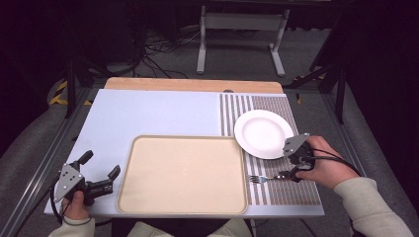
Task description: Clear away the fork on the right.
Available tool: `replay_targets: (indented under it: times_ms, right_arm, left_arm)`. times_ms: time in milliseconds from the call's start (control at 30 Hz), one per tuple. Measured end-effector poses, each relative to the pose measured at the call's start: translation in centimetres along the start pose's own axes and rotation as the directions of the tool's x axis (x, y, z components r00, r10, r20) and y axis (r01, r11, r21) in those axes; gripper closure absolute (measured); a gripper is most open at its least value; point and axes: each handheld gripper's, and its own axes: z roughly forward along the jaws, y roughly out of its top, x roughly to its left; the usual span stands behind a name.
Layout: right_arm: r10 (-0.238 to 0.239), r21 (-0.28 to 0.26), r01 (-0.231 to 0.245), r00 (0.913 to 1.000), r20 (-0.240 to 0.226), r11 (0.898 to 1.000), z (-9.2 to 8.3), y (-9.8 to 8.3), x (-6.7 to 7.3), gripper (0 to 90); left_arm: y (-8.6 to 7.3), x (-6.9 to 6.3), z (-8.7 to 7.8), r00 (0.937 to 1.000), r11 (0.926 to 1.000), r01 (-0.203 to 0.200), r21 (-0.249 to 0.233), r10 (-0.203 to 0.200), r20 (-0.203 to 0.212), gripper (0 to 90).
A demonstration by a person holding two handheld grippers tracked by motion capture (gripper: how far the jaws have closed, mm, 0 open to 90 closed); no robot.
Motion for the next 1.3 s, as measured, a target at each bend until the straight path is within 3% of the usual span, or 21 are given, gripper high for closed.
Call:
replay_targets:
  times_ms: [233, 400, 467, 600, 700, 733, 767, 833, 933, 1000, 1300]
  right_arm:
    - [-0.035, 0.071, 0.041, 0.9959, -0.084, 0.997, 1.5, -0.1, 0.2, 29.3]
    - [-0.079, 0.131, 0.094, 0.9902, -0.115, 0.987, 2.2, -0.2, 0.2, 34.3]
    - [-0.093, 0.187, 0.12, 0.9846, -0.148, 0.975, 2.5, -0.3, 0.2, 40.7]
    - [-0.108, 0.213, 0.143, 0.9798, -0.168, 0.967, 2.9, -0.4, 0.3, 44.7]
    - [-0.137, 0.246, 0.184, 0.9712, -0.195, 0.952, 3.3, -0.3, 0.3, 51.8]
    - [-0.151, 0.271, 0.205, 0.9665, -0.207, 0.94, 3.3, -0.2, 0.2, 56.8]
    - [-0.151, 0.273, 0.205, 0.9665, -0.207, 0.94, 3.5, -0.2, 0.3, 59.5]
    - [-0.164, 0.295, 0.231, 0.9585, -0.233, 0.927, 3.7, 0.0, 0.3, 65.9]
    - [-0.169, 0.292, 0.242, 0.9519, -0.256, 0.925, 3.9, 0.1, 0.3, 71.6]
    - [-0.199, 0.302, 0.272, 0.9477, -0.249, 0.914, 3.8, 0.2, 0.4, 76.4]
    - [-0.205, 0.314, 0.283, 0.9441, -0.258, 0.906, 4.0, 0.4, 0.5, 77.2]
  left_arm:
    - [0.0, 0.0, 0.0, 1.0, 1.0, -0.002, 0.001, 0.002, 0.001, 0.0]
    - [0.0, 0.0, 0.0, 1.0, 1.0, -0.001, -0.001, 0.001, 0.0, 0.0]
    - [0.0, 0.0, 0.0, 1.0, 1.0, -0.001, -0.001, 0.001, 0.001, 0.0]
    - [0.0, 0.0, 0.0, 1.0, 1.0, 0.001, -0.001, -0.001, 0.001, 0.0]
    - [0.0, 0.0, 0.0, 1.0, 1.0, 0.001, -0.003, -0.001, 0.001, 0.0]
    - [0.0, 0.0, 0.0, 1.0, 1.0, 0.001, -0.003, -0.001, 0.001, 0.0]
    - [0.0, 0.0, 0.0, 1.0, 1.0, 0.0, -0.002, 0.0, 0.002, 0.0]
    - [0.0, 0.0, 0.1, 1.0, 1.0, 0.0, -0.001, 0.0, 0.003, 0.0]
    - [0.0, 0.1, 0.0, 1.0, 1.0, 0.001, 0.0, -0.001, 0.004, 0.0]
    - [0.0, 0.1, 0.0, 1.0, 1.0, 0.0, 0.0, 0.0, 0.005, 0.0]
    - [0.0, 0.1, 0.0, 1.0, 1.0, 0.0, -0.001, 0.0, 0.005, 0.0]
